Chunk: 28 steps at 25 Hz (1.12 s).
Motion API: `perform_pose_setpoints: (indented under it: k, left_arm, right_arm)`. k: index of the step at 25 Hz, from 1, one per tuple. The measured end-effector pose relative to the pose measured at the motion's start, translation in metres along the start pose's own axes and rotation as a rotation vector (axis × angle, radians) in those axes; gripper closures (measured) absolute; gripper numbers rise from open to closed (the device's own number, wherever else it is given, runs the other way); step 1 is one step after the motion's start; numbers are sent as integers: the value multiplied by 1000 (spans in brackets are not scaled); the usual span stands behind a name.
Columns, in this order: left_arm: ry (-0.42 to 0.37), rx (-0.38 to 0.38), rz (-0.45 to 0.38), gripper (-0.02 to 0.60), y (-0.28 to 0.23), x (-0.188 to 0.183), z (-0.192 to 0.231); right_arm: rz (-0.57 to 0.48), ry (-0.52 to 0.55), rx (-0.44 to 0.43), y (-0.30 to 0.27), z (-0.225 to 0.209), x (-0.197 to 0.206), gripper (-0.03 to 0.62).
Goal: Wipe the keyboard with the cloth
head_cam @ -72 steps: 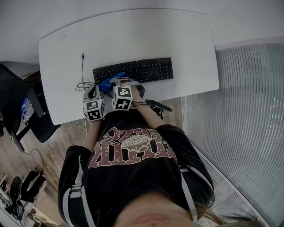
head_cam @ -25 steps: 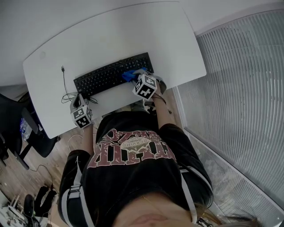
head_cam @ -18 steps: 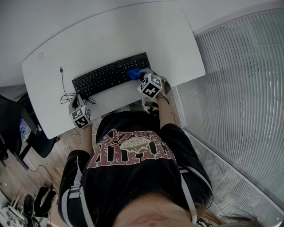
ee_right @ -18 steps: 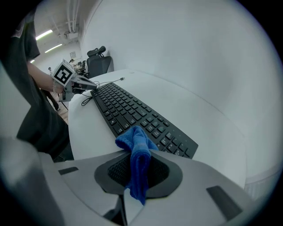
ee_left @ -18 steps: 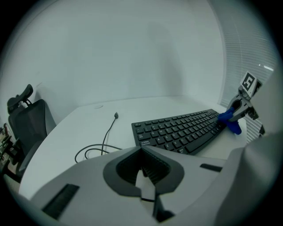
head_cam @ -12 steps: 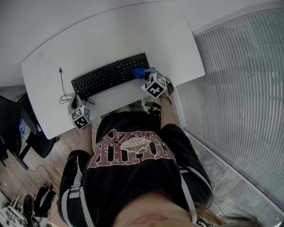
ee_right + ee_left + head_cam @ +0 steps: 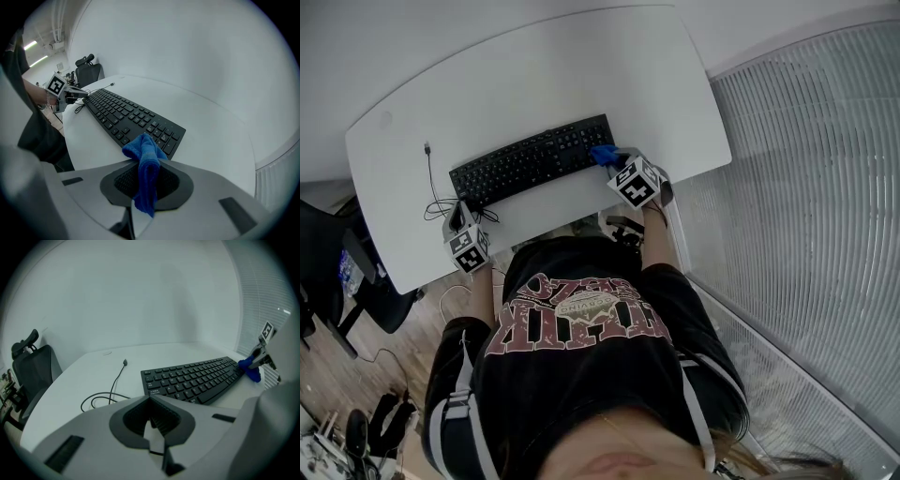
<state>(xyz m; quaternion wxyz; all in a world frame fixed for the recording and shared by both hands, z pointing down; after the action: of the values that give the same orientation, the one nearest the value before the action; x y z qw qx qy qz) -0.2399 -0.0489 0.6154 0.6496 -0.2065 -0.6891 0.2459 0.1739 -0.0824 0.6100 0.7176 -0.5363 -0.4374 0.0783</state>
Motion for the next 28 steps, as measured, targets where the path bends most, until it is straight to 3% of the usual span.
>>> perform_pose_setpoints:
  k: [14,28]
  left_arm:
    - [6,1,-8,552,0,-2,2]
    - [33,12,-49,552,8,-11,-4]
  right_arm:
    - [-68,-39,9,0,-1,-18,530]
    - [-142,30,-61,-19,19,-64,530]
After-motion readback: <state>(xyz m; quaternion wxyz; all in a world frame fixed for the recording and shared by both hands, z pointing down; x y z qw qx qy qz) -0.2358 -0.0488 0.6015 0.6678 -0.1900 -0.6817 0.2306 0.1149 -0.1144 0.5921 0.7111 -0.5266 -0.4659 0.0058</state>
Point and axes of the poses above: the fingertips, and each gripper's own axes: y backward along the fingers, z to its left, x out of its underside, the point moved 5 cm from there along y, backward along the fingers, and after that the axes turned 6 degrees about -z, right-handed, at the moved point
